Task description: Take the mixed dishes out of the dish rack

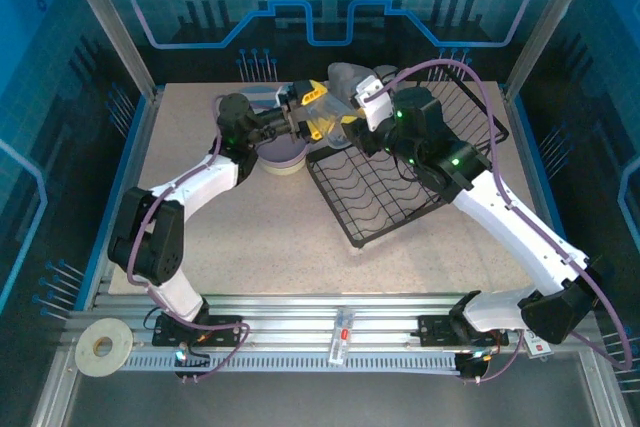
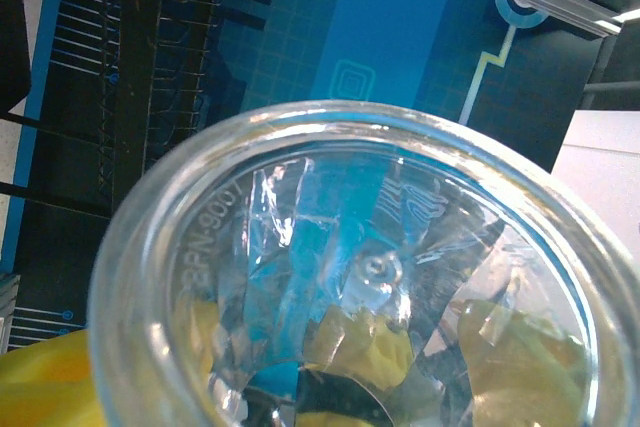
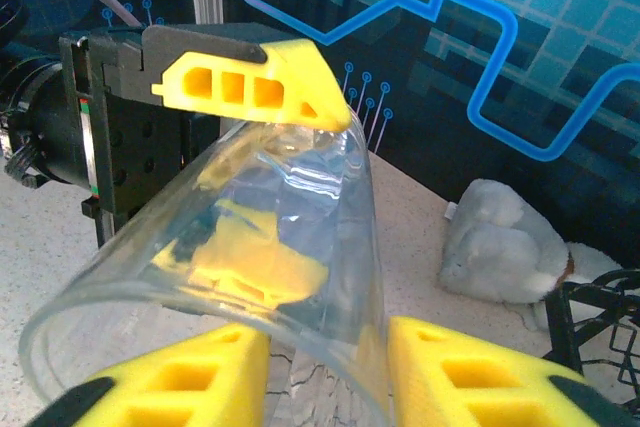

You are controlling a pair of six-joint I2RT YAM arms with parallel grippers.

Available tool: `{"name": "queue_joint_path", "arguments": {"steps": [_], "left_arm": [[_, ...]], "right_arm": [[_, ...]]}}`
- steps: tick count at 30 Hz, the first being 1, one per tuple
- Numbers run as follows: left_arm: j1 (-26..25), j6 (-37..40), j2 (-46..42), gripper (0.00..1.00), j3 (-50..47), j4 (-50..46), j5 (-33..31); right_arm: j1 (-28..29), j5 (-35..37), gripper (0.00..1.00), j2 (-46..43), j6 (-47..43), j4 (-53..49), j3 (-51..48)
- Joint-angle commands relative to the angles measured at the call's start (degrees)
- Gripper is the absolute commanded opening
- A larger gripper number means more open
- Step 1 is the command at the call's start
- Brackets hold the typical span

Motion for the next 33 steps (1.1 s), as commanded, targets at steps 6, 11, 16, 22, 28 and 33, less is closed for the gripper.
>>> {"name": "queue_joint_path", "arguments": {"steps": [6,11,16,22,28,33], "left_arm": [[-0.7,-1.8,0.7,0.6,2.4,6.3,-1.4],[-0.7,-2.3,0.9,0.61,2.1,7.6,-1.7],[-0.9,-2.0,0.8,0.69,2.1,8.8,-2.5],[-1.2,-0.2,0.5,0.99,4.6,9.6,-2.7],[-1.2,1.2,-0.1,0.99,5.4,10.9,-2.3],[-1.1,8.5,-2.7,0.99,4.9,4.9,0.1]], "right_arm": [[-0.6,-2.2,0.16,0.6,1.1,1.9,1.3],[-0.5,-2.6,0.0,-0.1,1.4,1.8,0.5],[-0.5,-1.2,0.0,-1.0,2.6,1.0,0.7],[-0.6,2.1,0.0,-2.1,3.1,-1.0,2.6],[-1.7,7.4,0.0,-4.9,4.7,-2.5,3.9],[-3.1,17.2,0.0,-7.4,7.2,-5.2,6.6]]}}
